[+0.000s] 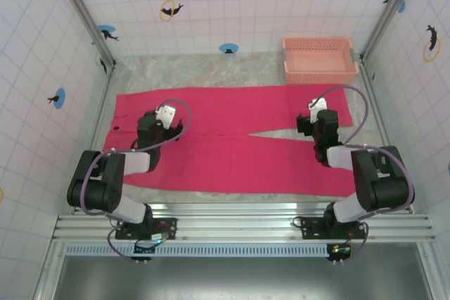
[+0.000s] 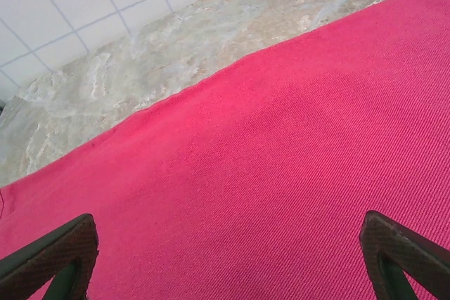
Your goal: Roll up the long pants
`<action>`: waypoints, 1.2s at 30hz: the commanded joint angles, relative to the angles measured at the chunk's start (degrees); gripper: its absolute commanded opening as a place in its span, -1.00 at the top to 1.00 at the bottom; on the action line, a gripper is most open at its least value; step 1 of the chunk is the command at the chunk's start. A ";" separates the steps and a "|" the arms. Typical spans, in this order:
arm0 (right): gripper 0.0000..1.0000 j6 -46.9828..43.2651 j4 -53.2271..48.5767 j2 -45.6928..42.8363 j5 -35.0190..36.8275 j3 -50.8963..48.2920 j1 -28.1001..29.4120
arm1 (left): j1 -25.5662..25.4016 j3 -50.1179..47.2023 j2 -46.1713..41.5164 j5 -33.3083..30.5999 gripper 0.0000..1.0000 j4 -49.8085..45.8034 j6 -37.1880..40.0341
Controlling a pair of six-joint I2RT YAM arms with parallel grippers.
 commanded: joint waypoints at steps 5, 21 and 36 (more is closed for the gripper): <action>-0.95 0.10 3.01 0.16 0.16 -0.46 -0.10 | 0.13 -0.12 0.48 0.38 -0.95 1.62 -1.03; -0.95 0.15 2.94 0.19 0.16 -0.51 -0.10 | 0.20 0.01 0.49 0.47 -0.95 1.44 -0.98; -0.95 0.12 2.99 0.25 0.17 -0.46 -0.09 | 0.20 -0.28 0.38 0.47 -0.95 1.84 -0.72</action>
